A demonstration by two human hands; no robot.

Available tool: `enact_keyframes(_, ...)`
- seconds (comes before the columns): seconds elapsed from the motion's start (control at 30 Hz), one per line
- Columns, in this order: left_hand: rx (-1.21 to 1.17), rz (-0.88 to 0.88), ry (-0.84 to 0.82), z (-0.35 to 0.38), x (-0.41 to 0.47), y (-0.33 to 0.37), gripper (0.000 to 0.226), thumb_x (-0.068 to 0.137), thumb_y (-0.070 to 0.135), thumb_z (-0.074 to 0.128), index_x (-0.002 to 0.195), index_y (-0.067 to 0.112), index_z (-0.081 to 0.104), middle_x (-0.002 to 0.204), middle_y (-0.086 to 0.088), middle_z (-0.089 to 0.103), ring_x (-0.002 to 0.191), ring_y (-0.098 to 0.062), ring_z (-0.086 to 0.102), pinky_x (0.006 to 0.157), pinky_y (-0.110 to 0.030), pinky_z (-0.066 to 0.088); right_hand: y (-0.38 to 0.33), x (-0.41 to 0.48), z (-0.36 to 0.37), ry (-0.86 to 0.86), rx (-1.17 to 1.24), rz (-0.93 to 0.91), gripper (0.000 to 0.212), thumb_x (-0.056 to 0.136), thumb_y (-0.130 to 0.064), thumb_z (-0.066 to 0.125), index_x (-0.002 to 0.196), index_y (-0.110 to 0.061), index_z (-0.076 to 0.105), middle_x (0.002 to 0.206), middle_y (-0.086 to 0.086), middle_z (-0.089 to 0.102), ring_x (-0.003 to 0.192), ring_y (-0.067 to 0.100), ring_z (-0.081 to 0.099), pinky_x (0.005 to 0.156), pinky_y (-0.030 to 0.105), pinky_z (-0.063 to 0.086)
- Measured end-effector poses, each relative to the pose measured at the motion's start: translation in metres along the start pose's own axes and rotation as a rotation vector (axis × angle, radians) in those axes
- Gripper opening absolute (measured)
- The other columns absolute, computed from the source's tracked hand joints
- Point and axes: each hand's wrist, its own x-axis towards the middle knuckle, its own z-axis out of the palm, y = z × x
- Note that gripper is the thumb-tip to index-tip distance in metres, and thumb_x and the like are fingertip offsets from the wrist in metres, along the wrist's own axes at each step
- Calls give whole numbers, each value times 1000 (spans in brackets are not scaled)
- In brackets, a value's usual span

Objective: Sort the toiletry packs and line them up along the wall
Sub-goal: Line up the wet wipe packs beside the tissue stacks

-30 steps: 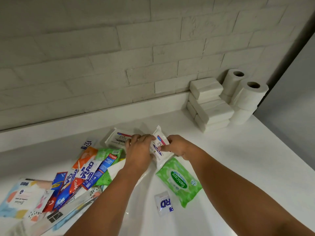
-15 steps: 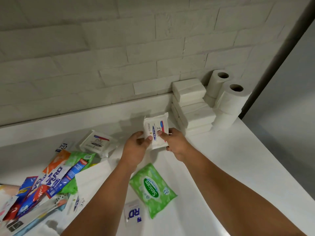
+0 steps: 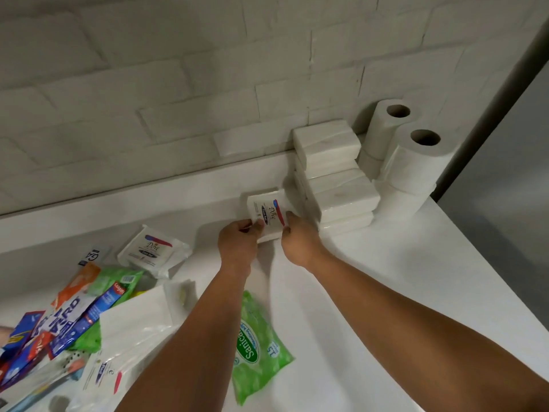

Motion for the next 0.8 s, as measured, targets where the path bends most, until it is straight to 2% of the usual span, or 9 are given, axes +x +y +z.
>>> enact_keyframes(0.13,185,101,-39,12,5,5,14,87,31,71,97,25,78,84,9,76,78,-9,71,69,-28,54,0,10,3,16,100,36,42,85,-20,35,123,-18,53,120,6,62,111,28,58,96,37,50)
enact_keyframes(0.23,242,97,-27,18,5,6,18,84,31,73,100,26,75,88,13,73,76,0,67,62,-18,48,1,18,3,-23,191,95,28,94,-18,40,115,-27,56,112,-1,63,107,22,61,86,25,54)
enact_keyframes(0.33,245,96,23,24,10,6,24,82,34,74,104,25,75,94,10,75,79,-1,68,63,-17,48,-2,24,-1,-39,275,107,33,91,-13,41,115,-32,54,120,-3,62,110,21,59,94,31,53)
enact_keyframes(0.43,288,107,49,30,17,7,27,83,39,71,106,26,74,96,9,75,82,-6,70,62,-19,47,-5,28,-5,-52,330,99,41,91,-9,43,126,-30,51,130,-3,60,116,20,57,95,30,51)
enact_keyframes(0.6,318,110,69,34,23,13,25,85,41,70,106,27,72,93,12,71,81,-9,67,64,-20,48,-5,35,-7,-17,311,106,41,94,-7,43,128,-29,50,132,-3,58,122,22,55,95,25,46)
enact_keyframes(0.7,331,115,57,34,23,13,25,88,41,69,108,26,71,93,14,67,81,-9,64,65,-20,47,-8,36,-8,-1,251,94,41,94,-9,46,131,-27,48,134,-2,57,125,23,53,101,30,46)
enact_keyframes(0.8,350,94,30,31,23,11,36,90,46,63,115,21,69,105,3,73,94,-18,68,80,-31,53,-14,34,-10,32,65,47,51,93,-18,44,143,-27,40,141,0,48,129,24,47,105,36,41)
